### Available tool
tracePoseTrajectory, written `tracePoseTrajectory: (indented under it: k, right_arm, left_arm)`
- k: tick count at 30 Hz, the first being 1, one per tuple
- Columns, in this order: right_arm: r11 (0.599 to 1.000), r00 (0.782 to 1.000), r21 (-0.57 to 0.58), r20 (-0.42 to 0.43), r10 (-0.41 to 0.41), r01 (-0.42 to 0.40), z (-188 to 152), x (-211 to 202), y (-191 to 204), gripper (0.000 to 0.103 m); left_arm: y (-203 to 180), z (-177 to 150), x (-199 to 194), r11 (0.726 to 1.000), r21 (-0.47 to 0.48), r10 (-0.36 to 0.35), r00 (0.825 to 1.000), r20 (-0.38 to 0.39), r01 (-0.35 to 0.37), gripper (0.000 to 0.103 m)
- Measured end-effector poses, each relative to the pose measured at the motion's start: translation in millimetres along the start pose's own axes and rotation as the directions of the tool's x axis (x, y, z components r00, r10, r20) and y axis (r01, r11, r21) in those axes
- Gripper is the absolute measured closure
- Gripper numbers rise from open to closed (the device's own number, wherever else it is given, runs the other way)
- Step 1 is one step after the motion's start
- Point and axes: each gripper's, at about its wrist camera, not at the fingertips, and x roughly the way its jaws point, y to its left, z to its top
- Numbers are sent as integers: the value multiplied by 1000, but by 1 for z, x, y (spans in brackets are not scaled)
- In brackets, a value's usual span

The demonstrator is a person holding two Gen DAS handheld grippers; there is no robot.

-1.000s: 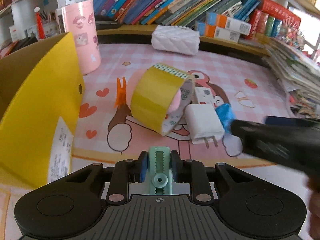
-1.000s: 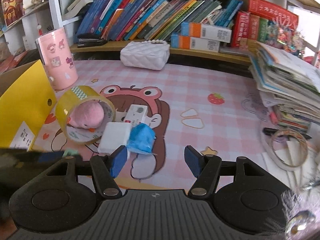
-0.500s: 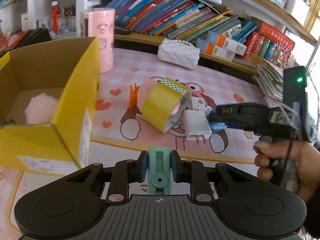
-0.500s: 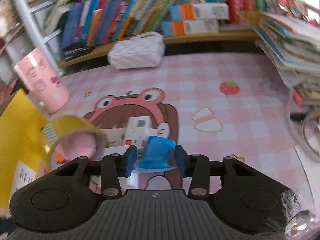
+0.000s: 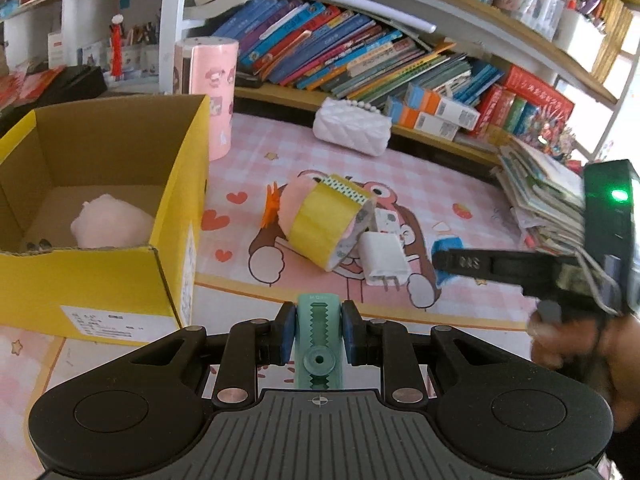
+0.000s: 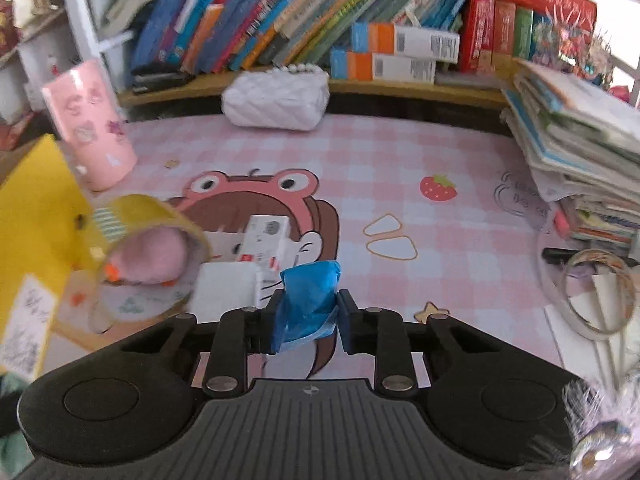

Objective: Organize objects
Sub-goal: 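Grasp the blue item with the right tool while left holds the cutter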

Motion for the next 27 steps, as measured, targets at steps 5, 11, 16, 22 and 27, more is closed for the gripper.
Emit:
tracePoseTrajectory:
  k: [5, 11, 16, 22, 27]
  right_arm:
    - [998, 999, 23, 4, 50, -50, -13, -43, 13, 78]
    - [996, 996, -3, 25, 90, -90, -33, -80, 40, 78]
    - [997, 997, -19, 25, 77, -77, -47, -94, 67, 78]
    - [997, 997, -33, 33, 67, -66, -63, -108, 102, 78]
    - [995, 997, -61, 1, 76, -76, -81, -117, 136, 78]
  left_arm:
    - [10, -4, -18, 1000, -8, -30, 999, 23, 30, 80]
    - [34, -9, -36, 998, -35, -47, 998, 45, 49, 81]
    - [51, -16, -49, 997, -28, -70, 996, 60, 72, 81]
    - [82, -30, -70, 997, -31, -73, 995, 64, 75, 81]
    - [108, -44, -88, 996, -49, -76, 996, 46, 78, 81]
